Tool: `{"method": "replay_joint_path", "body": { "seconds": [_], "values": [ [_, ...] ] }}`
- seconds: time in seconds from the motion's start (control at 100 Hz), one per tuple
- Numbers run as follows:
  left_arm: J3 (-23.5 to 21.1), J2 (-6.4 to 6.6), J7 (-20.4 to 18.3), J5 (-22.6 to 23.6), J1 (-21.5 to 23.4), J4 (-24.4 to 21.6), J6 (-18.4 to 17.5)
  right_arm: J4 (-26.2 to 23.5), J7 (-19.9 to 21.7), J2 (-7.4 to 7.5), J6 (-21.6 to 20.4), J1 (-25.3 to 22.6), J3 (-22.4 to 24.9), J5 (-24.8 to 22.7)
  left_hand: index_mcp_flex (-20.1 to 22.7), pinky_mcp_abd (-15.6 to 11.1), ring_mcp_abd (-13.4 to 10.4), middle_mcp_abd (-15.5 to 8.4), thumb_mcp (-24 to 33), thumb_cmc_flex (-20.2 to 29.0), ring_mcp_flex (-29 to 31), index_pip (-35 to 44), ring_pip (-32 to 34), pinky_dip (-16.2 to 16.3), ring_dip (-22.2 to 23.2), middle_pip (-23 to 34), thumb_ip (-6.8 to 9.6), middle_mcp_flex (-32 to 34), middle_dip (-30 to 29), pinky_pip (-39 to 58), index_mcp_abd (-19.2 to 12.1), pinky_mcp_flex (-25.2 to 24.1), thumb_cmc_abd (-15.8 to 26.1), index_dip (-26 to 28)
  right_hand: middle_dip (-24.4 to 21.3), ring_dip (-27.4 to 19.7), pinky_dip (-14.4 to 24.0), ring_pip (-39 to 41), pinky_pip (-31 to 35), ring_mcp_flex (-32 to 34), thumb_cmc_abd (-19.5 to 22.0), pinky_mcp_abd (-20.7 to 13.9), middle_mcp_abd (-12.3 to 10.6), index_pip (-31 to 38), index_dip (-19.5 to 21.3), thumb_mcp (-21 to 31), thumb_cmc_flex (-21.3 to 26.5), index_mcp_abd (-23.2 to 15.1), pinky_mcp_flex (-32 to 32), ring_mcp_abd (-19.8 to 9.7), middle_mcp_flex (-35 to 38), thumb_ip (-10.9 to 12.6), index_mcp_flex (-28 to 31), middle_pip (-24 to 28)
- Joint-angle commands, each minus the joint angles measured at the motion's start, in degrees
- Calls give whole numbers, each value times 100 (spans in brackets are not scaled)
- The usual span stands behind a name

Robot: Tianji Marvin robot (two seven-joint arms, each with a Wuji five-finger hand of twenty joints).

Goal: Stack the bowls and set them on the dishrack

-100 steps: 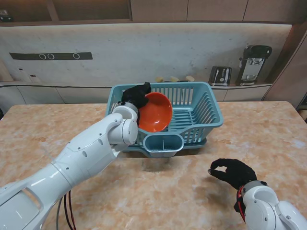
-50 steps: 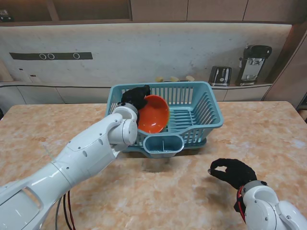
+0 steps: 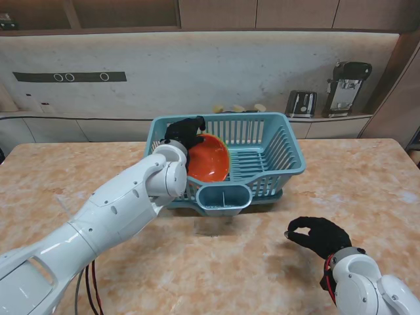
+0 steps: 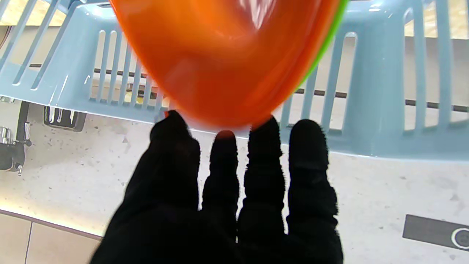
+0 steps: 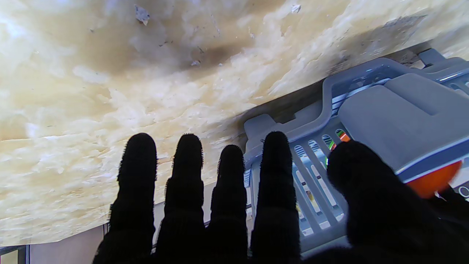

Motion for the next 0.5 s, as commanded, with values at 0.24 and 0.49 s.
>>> {"method": "replay_joint_path", "body": {
  "seconds": [0.24,0.49],
  "values": [
    [-81,26,-96,-3,54,-107,-73,9,68,-36,-38,-48,-6,4,157,343,198,63,-326,-223,-681,-704,-419,204,-421,50,183,-624,-949,-383,54,-666,521,-90,40,-26,115,-30,7,95,124,19,-123,33,52,-39,-203,-116,-83,10,47,126,36,-55],
    [-239,68,3,59,176,-289,-212,6,62,-37,-38,-53,-6,2,185,336,191,34,-366,-542,-777,-710,-481,224,-499,13,174,-664,-965,-457,-65,-791,596,16,39,-26,116,-28,7,100,121,24,-116,32,53,-42,-207,-119,-82,7,47,124,29,-56]
  ]
}}
